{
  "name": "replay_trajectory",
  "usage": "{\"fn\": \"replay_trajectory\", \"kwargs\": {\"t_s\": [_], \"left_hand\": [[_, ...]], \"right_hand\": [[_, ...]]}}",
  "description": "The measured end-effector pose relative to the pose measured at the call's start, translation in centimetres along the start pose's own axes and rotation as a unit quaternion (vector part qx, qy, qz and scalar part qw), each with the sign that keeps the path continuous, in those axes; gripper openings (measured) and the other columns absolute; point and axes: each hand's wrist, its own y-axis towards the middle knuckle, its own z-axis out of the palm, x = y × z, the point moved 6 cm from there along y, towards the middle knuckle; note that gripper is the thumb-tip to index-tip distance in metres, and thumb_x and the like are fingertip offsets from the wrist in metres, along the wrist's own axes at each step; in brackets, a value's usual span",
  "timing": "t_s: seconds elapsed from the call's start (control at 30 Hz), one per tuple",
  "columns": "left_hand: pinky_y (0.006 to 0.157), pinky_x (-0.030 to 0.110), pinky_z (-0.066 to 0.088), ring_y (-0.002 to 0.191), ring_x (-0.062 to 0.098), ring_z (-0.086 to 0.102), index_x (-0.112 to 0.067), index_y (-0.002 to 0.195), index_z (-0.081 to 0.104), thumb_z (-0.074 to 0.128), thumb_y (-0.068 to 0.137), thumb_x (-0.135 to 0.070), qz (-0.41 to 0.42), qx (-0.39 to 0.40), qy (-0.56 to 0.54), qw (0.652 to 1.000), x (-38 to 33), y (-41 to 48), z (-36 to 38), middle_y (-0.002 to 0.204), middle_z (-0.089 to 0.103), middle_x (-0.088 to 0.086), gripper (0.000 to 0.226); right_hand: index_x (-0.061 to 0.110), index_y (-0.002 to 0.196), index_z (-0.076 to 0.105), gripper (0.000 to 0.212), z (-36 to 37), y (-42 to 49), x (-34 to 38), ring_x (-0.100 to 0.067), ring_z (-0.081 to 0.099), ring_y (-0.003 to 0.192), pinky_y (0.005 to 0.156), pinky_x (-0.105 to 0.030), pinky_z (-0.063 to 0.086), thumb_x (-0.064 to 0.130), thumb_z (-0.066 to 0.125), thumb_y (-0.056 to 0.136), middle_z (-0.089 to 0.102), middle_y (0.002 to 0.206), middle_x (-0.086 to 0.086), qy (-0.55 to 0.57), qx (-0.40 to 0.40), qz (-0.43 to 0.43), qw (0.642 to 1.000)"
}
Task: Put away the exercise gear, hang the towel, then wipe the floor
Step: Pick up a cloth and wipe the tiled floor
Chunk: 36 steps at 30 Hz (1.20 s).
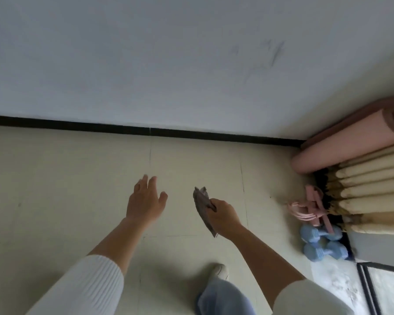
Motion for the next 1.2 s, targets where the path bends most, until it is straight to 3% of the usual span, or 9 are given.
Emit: {"fn": "replay_trajectory", "kwargs": {"t_s": [0.27, 0.53, 0.67, 0.77, 0.83, 0.93, 1.03, 1.1, 1.2], "left_hand": [[0.11, 0.04, 0.027, 0.144, 0.024, 0.012, -0.014, 0.147, 0.022, 0.039, 0.097, -0.034, -0.032, 0.005, -0.007, 0.999, 4.8, 8.0, 23.2, 0.158, 0.011, 0.009, 0.056], [0.116, 0.038, 0.018, 0.146, 0.024, 0.004, -0.015, 0.15, 0.01, 0.032, 0.098, -0.037, -0.063, -0.012, 0.024, 0.998, 15.0, 17.6, 41.8, 0.159, 0.0, 0.009, 0.06], [0.118, 0.036, 0.009, 0.146, 0.026, -0.001, -0.013, 0.151, 0.002, 0.028, 0.099, -0.04, -0.076, -0.06, 0.045, 0.994, 18.7, 22.0, 44.6, 0.158, -0.006, 0.012, 0.064], [0.118, 0.036, 0.004, 0.146, 0.03, -0.005, -0.01, 0.15, -0.002, 0.027, 0.098, -0.043, -0.118, -0.083, 0.055, 0.988, 21.4, 23.4, 44.4, 0.157, -0.008, 0.018, 0.069], [0.118, 0.036, 0.002, 0.145, 0.031, -0.006, -0.008, 0.15, -0.005, 0.027, 0.098, -0.046, -0.125, -0.088, 0.066, 0.986, 22.4, 23.7, 44.0, 0.157, -0.009, 0.019, 0.072], [0.119, 0.039, 0.002, 0.145, 0.029, -0.011, -0.009, 0.149, -0.009, 0.025, 0.094, -0.053, -0.139, -0.094, 0.072, 0.983, 24.4, 24.1, 43.2, 0.156, -0.014, 0.019, 0.078], [0.117, 0.039, -0.003, 0.144, 0.029, -0.018, -0.009, 0.149, -0.011, 0.025, 0.09, -0.06, -0.168, -0.088, 0.066, 0.98, 26.9, 24.9, 43.0, 0.155, -0.018, 0.02, 0.086], [0.116, 0.04, -0.007, 0.143, 0.028, -0.022, -0.011, 0.149, -0.014, 0.025, 0.087, -0.063, -0.184, -0.082, 0.048, 0.978, 27.7, 25.6, 43.4, 0.154, -0.021, 0.02, 0.089], [0.115, 0.041, -0.011, 0.141, 0.027, -0.027, -0.014, 0.147, -0.018, 0.024, 0.084, -0.067, -0.196, -0.083, 0.017, 0.977, 27.7, 26.0, 43.8, 0.152, -0.027, 0.018, 0.093]], "right_hand": [[0.011, 0.072, 0.045, 0.019, 8.6, 17.0, -17.1, -0.015, 0.039, 0.056, 0.049, -0.027, 0.028, 0.011, 0.039, 0.089, 0.046, 0.063, 0.0, -0.004, -0.011, 0.025, 1.0], [0.011, 0.076, 0.051, 0.019, 13.6, 34.1, -26.4, -0.024, 0.048, 0.061, 0.05, -0.029, 0.031, 0.012, 0.039, 0.091, 0.051, 0.064, -0.003, -0.038, -0.14, -0.049, 0.988], [0.016, 0.093, 0.055, 0.019, 14.0, 40.2, -25.6, -0.029, 0.052, 0.072, 0.05, -0.029, 0.031, 0.016, 0.036, 0.094, 0.057, 0.075, -0.004, -0.072, -0.225, -0.117, 0.965], [0.028, 0.127, 0.051, 0.036, 16.6, 42.2, -24.1, -0.027, 0.055, 0.09, 0.068, -0.032, 0.043, 0.018, 0.035, 0.096, 0.063, 0.108, -0.005, -0.065, -0.225, -0.171, 0.957], [0.039, 0.141, 0.035, 0.044, 20.5, 42.9, -23.5, -0.026, 0.048, 0.12, 0.093, -0.036, 0.041, 0.03, 0.033, 0.098, 0.051, 0.134, -0.001, -0.11, -0.144, -0.212, 0.96], [0.041, 0.15, 0.01, 0.054, 26.3, 43.4, -23.6, -0.018, 0.001, 0.148, 0.119, -0.043, 0.007, 0.053, 0.022, 0.099, 0.004, 0.161, 0.004, -0.187, -0.02, -0.215, 0.958], [0.033, 0.151, -0.007, 0.058, 28.3, 45.3, -23.8, -0.021, -0.022, 0.145, 0.119, -0.044, -0.009, 0.05, 0.015, 0.1, -0.019, 0.159, 0.0, -0.214, -0.059, -0.179, 0.958], [0.03, 0.15, -0.016, 0.06, 29.1, 46.6, -23.8, -0.023, -0.026, 0.144, 0.119, -0.044, -0.012, 0.049, 0.011, 0.1, -0.024, 0.158, -0.004, -0.246, -0.091, -0.166, 0.951], [0.032, 0.15, -0.014, 0.059, 29.1, 48.3, -22.9, -0.022, -0.024, 0.144, 0.115, -0.04, -0.016, 0.052, 0.01, 0.1, -0.022, 0.158, -0.001, -0.226, -0.115, -0.156, 0.955]]}}
